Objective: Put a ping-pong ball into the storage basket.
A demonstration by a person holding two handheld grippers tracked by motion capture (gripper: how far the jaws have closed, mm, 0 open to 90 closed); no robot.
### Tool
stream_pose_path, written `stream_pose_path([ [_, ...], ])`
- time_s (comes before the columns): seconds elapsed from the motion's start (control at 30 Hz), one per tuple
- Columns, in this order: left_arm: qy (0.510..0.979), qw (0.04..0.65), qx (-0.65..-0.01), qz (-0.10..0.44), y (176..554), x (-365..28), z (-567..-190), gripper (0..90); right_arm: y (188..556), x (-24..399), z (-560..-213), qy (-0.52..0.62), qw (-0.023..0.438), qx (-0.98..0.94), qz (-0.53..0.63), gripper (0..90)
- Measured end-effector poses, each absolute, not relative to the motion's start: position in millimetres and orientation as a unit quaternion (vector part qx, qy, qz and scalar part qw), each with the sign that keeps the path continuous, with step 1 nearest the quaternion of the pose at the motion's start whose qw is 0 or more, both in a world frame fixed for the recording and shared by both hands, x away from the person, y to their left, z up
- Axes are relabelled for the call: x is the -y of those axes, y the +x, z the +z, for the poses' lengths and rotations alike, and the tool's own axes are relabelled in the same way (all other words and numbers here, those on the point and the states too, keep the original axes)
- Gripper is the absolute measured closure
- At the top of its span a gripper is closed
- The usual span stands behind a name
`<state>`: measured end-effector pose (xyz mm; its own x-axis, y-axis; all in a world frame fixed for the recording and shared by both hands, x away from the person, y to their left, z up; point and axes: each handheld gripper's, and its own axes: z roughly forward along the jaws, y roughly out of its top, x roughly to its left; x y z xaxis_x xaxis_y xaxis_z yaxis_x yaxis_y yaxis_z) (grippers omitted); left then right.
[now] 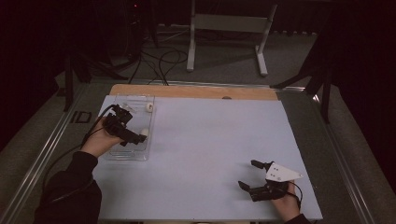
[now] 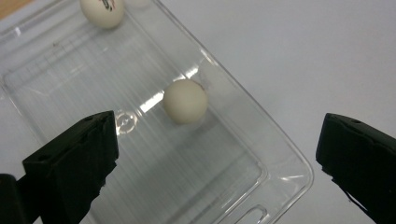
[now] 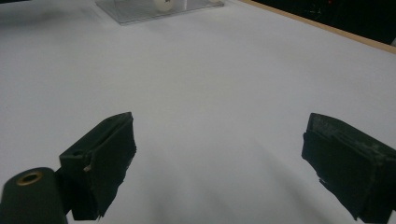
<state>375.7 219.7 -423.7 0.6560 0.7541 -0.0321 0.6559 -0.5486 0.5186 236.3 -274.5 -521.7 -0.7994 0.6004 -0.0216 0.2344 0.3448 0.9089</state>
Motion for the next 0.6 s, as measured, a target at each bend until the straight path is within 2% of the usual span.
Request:
stream_pose_path([
  [0.37, 0.862, 0.281, -0.408, 0.112, 373, -216, -416, 0.4, 237, 275, -522, 0.26, 0.18, -0.801, 0.508, 9.5],
  [0.6, 0.865, 0.3, -0.389, 0.104, 370, -206, -413, 0.4, 237, 275, -522, 0.261, 0.181, -0.801, 0.507, 9.5],
])
